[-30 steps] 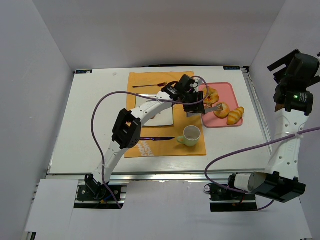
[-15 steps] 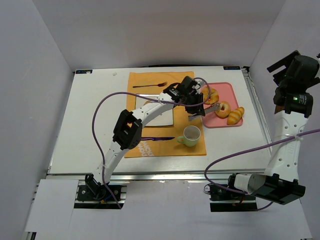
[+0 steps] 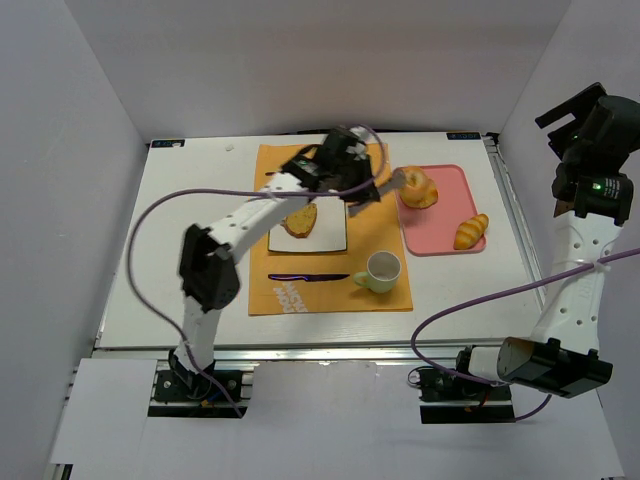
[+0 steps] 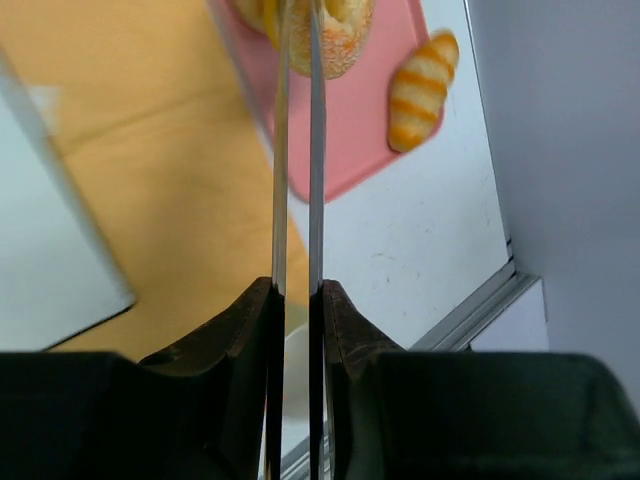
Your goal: Place the bread
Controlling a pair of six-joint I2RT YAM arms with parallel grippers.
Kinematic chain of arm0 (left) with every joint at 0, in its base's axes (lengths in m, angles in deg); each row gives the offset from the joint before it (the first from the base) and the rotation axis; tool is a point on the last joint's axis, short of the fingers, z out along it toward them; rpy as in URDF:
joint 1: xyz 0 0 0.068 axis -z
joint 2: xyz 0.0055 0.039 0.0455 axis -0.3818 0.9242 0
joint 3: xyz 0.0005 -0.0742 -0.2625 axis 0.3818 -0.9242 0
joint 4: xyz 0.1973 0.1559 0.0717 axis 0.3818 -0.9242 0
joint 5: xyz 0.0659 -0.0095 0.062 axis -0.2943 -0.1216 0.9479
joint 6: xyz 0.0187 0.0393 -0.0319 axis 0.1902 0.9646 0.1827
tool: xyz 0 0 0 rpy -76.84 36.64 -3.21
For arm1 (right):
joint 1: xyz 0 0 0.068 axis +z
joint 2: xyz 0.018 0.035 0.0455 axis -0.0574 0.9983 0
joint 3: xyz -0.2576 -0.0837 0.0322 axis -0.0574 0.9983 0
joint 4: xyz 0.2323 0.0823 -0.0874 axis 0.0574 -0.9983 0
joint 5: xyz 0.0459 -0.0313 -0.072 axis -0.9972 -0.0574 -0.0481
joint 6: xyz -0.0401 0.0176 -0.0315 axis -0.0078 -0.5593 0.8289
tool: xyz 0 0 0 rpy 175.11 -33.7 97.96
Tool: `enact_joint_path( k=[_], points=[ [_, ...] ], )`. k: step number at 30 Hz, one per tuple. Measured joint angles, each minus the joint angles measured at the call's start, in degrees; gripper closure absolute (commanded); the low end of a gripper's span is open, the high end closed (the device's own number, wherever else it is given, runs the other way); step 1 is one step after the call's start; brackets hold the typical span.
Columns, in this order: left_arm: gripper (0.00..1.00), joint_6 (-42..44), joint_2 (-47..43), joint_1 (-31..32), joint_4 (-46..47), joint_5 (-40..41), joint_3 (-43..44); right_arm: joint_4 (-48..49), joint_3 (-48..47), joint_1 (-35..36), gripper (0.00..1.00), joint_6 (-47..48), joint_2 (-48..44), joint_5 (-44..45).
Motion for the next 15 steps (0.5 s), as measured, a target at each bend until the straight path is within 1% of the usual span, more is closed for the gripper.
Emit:
enact_joint_path(
  k=[2, 5, 8, 11, 15],
  points=[
    [1.00, -0.7, -8.4, -3.2, 0.3, 1.3, -6.8, 0.2, -0.1, 0.0, 0.11, -0.4, 0.3, -1.2],
    [1.00, -1.5, -21.5, -10.0, 1.9, 3.9, -17.8, 0.2, -0.1, 0.0, 0.11, -1.6, 1.1, -2.8],
    [1.00, -2.0, -29.9, -15.5, 3.3, 6.6, -25.8, 0.2, -0.1, 0.0, 0.11, -2.5, 1.7, -4.3],
    [1.00, -2.4, -33.2, -16.2, 3.9, 7.1, -32.8, 0.3, 0.0, 0.0, 0.11, -3.2, 1.8, -5.2],
    [1.00, -2.7, -31.1, -15.0, 3.7, 5.6, -39.4, 0.5, 0.4, 0.0, 0.11, -3.7, 1.8, -6.1]
  ],
)
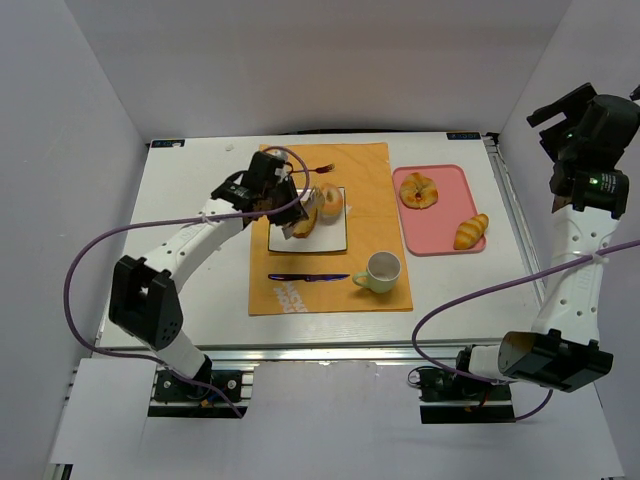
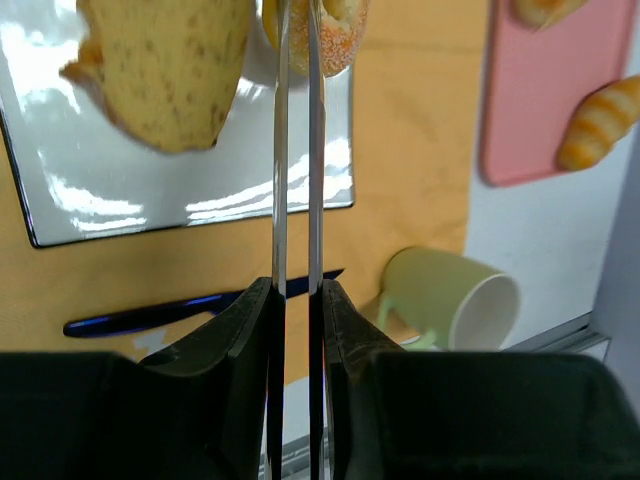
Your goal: Place the bread
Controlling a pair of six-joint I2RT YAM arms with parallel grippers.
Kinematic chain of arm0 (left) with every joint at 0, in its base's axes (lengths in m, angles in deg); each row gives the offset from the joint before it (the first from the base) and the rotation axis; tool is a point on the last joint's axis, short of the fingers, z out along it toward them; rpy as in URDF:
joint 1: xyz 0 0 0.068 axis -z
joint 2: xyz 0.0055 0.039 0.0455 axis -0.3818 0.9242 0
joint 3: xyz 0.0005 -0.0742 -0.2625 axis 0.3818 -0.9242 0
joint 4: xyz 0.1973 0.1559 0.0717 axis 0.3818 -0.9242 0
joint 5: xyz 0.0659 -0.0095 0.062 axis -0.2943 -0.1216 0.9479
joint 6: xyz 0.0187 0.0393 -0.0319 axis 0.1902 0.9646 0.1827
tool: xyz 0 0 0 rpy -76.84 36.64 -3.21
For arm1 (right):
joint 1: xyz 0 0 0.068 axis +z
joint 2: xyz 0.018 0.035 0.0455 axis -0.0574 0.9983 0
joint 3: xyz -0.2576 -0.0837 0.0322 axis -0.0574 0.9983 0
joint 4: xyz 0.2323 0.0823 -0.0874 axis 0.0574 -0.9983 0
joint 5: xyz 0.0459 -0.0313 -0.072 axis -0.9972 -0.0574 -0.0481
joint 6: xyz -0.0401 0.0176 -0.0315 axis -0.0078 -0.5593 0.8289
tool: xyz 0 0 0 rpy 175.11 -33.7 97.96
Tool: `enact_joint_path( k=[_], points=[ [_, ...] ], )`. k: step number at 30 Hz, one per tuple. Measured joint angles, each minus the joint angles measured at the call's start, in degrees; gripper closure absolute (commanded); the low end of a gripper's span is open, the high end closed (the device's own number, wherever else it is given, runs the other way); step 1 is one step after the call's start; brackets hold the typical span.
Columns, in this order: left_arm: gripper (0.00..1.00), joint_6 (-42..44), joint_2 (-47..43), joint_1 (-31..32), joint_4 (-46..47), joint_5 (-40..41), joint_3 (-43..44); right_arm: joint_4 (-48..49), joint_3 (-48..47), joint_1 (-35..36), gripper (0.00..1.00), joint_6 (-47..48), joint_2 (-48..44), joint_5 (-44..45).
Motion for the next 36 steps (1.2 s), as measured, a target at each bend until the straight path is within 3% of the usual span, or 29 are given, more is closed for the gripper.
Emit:
enact_joint_path(
  k=[5, 6, 7, 10, 16, 23, 26, 32, 36],
  points=[
    [1.00, -0.1, 2.3, 0.4, -1.6, -0.5, -2.6, 0.2, 1.2, 0.0, 0.11, -0.4, -0.1, -0.4],
    [0.95, -0.1, 2.2, 0.4, -1.5, -0.5, -2.6, 0.3, 1.5, 0.0, 0.11, -0.4, -0.1, -0.5],
    [0.81, -0.1, 2.0, 0.4, -1.4, -0.3, -2.6, 0.3, 1.7, 0.0, 0.11, -0.4, -0.1, -0.6],
    [0.59, 0.0, 1.9, 0.4, -1.6, 0.1, -2.6, 0.3, 2.0, 0.0, 0.11, -0.4, -0.1, -1.0],
    [0.41, 0.6, 1.9, 0.4, -4.2, 1.9, -0.2, 0.5, 2.9, 0.0, 0.11, -0.6, -0.3, -1.2],
    [0.40, 2.2, 1.9, 0.4, -8.5, 4.2, 8.1, 0.5, 3.0, 0.0, 0.11, -0.8, -0.3, -1.3],
    [0.40, 4.7, 3.3, 1.0, -10.3, 4.3, 15.5, 0.3, 2.9, 0.0, 0.11, -0.8, -0.3, -0.2],
    [0.40, 11.4, 22.1, 10.6, -10.7, 2.3, 45.6, -3.7, -3.3, 0.0, 0.11, -0.5, 0.6, 4.8],
    [0.39, 12.7, 34.3, 17.5, -6.6, -2.0, 51.8, -3.5, -7.5, -0.3, 0.11, 0.7, -0.4, 8.6]
  ],
)
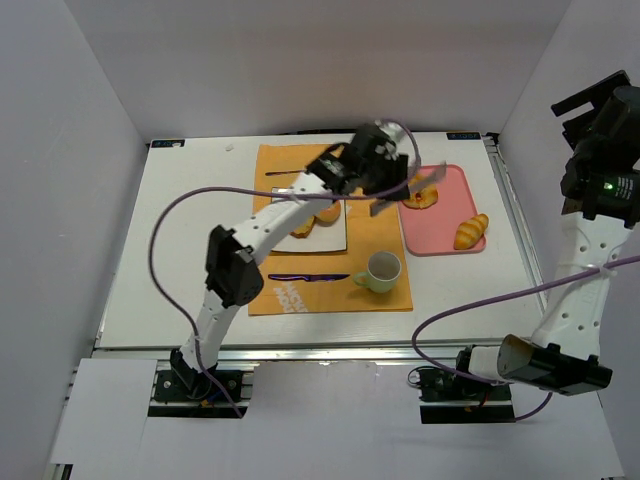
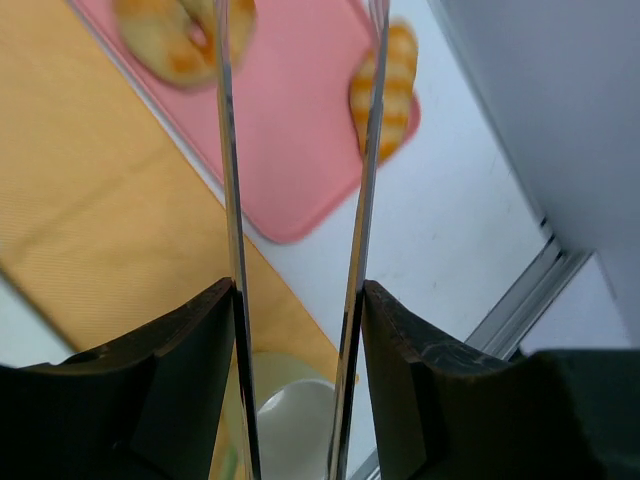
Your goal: Place the bread
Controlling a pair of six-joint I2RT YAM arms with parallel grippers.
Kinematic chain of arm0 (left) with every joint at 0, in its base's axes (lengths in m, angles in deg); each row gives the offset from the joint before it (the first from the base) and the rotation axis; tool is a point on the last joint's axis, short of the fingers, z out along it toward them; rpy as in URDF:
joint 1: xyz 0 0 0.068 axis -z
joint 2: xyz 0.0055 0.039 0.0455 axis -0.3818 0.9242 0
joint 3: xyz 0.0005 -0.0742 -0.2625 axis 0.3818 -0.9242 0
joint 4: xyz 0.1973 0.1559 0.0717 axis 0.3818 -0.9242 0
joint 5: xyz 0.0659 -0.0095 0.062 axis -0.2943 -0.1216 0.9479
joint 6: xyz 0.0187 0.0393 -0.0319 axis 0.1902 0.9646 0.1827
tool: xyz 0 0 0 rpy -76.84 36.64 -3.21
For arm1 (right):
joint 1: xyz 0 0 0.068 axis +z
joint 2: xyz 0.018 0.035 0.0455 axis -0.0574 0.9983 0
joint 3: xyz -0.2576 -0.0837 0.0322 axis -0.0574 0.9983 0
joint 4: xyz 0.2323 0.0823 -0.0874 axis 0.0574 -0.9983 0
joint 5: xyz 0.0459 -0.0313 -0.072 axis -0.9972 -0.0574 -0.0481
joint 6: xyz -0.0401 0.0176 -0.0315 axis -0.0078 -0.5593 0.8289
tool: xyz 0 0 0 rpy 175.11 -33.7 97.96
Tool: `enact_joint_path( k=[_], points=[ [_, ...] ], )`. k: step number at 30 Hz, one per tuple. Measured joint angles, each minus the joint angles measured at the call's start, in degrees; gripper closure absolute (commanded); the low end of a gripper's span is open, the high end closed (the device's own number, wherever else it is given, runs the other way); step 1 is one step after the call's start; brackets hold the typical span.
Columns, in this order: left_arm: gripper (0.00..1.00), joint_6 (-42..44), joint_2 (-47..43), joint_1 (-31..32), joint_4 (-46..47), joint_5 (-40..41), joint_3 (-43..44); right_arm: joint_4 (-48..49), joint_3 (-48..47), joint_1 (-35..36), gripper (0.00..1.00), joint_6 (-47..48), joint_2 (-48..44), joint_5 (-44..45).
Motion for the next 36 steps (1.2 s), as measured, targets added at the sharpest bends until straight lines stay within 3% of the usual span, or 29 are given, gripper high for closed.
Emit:
enact_joint_path(
  k=[8, 19, 36],
  points=[
    [0.36, -2.1, 12.5, 4.8, 4.7, -4.9, -1.5, -0.1, 2.6, -0.4, 0.11, 1.3, -6.0, 3.0],
    [0.33, -5.5, 12.8, 7.0, 13.3, -7.4, -1.2, -1.0, 8.5, -0.5, 0.11, 2.0, -8.2, 3.1],
    [0.33, -5.2, 14.4, 9.8, 13.2, -6.8, -1.2, -1.3, 10.2, -0.5, 0.11, 3.0, -9.8, 3.0]
  ],
)
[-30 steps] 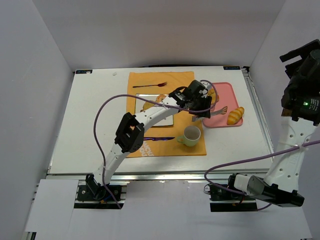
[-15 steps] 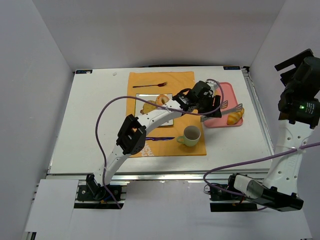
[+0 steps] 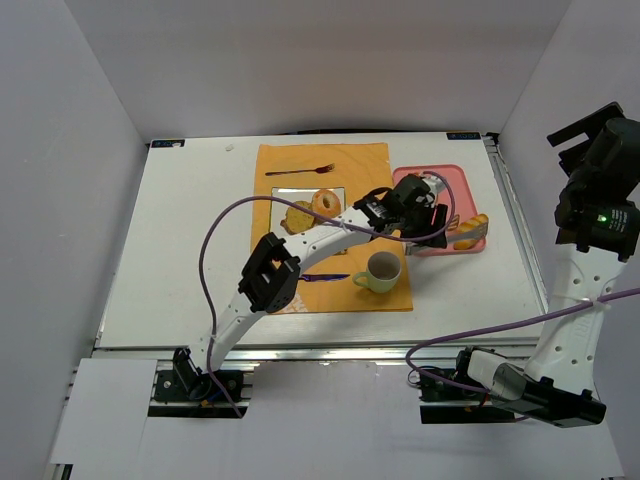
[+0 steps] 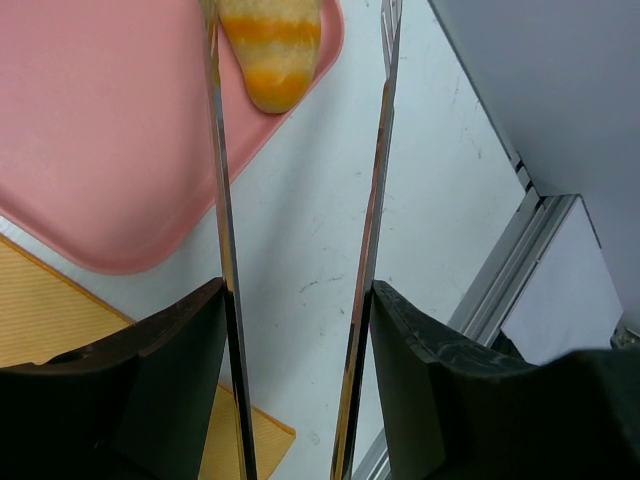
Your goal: Place the bread
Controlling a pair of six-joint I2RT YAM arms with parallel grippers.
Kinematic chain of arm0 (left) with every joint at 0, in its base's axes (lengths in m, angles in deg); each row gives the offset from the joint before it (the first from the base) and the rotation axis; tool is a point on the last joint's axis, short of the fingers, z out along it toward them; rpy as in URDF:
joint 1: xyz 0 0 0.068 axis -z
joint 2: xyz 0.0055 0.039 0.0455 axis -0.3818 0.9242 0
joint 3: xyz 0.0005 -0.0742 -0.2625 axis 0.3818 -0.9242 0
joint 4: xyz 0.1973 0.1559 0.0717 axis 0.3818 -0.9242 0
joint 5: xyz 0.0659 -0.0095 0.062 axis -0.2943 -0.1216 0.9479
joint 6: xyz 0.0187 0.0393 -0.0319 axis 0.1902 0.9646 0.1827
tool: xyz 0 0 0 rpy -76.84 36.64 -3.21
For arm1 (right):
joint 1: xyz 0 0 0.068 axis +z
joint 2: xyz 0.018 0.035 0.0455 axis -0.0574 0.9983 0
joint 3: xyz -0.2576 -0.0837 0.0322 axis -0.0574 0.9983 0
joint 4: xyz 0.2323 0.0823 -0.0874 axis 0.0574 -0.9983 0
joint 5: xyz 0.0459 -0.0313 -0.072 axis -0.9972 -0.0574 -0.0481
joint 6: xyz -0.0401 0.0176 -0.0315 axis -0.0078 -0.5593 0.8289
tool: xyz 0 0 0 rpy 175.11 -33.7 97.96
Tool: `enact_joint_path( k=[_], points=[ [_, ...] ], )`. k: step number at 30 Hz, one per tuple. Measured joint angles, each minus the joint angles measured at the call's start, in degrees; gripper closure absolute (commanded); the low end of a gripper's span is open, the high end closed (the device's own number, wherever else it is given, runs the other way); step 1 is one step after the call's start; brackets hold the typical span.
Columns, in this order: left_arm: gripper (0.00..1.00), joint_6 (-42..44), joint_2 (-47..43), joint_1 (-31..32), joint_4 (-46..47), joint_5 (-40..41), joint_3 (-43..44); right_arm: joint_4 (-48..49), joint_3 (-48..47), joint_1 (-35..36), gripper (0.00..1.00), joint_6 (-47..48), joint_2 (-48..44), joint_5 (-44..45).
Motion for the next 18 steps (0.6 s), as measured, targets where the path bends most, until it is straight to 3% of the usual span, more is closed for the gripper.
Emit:
enact_joint_path(
  k=[7, 13, 18],
  points=[
    [0.41, 0.4, 2.7, 0.9, -1.5, 1.4, 0.0, 0.0, 0.2, 0.0, 0.11, 0.1, 0.0, -0.8],
    [0.75, 0.7, 3.2, 0.9, -2.1, 1.9, 0.3, 0.0, 0.3, 0.0, 0.11, 0.1, 0.0, -1.1],
    [0.83, 0.8, 3.2, 0.9, -3.3, 3.1, 3.2, -0.1, -0.5, -0.1, 0.11, 0.1, 0.5, -1.4]
  ],
)
